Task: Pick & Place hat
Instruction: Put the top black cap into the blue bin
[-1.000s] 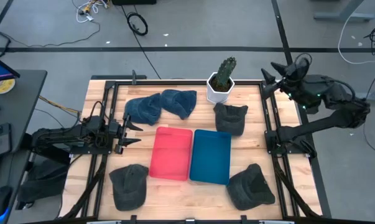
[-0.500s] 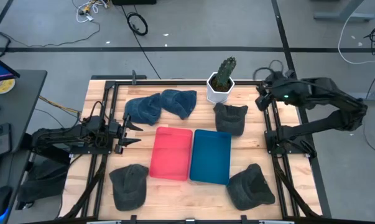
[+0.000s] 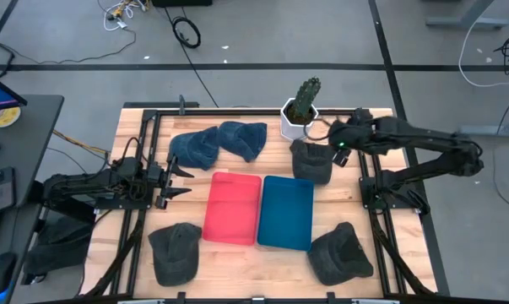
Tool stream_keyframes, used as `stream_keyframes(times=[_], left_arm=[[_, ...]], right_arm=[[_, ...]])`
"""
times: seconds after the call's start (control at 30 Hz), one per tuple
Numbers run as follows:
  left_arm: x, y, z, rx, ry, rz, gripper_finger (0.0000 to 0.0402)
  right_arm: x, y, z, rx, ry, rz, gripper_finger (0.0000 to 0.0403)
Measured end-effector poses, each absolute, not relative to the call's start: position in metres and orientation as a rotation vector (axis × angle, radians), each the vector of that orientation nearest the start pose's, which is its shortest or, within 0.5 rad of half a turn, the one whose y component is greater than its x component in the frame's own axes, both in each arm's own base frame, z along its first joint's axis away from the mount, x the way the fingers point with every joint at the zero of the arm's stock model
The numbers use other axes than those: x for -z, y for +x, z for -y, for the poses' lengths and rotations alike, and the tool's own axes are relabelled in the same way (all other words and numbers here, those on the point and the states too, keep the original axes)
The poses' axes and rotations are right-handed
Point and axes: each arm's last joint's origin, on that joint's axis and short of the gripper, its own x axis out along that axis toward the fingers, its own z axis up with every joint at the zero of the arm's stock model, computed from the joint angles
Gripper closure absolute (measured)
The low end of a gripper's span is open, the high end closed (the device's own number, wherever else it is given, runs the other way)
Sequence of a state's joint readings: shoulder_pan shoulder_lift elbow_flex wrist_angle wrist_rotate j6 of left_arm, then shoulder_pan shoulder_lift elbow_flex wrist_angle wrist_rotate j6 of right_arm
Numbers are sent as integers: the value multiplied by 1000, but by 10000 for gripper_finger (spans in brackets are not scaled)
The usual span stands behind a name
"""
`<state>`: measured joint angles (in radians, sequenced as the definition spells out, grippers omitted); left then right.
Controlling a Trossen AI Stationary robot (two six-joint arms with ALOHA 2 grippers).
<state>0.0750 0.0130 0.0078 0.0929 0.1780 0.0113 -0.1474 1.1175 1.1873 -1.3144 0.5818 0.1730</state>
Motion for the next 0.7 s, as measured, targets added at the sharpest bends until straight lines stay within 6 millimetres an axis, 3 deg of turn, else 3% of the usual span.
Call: stream_keyframes(times=[0.3,0.43,0.7], left_arm=[[-174,97,-2,103,22,88,190],[-174,97,-2,103,22,88,190],[-174,97,-2,103,22,88,190]], right_arm=[[-286,192,45,639,-270,-1120,191],[-284,195,45,623,-293,-1104,191],[-283,194,45,694,-176,-1058,191]])
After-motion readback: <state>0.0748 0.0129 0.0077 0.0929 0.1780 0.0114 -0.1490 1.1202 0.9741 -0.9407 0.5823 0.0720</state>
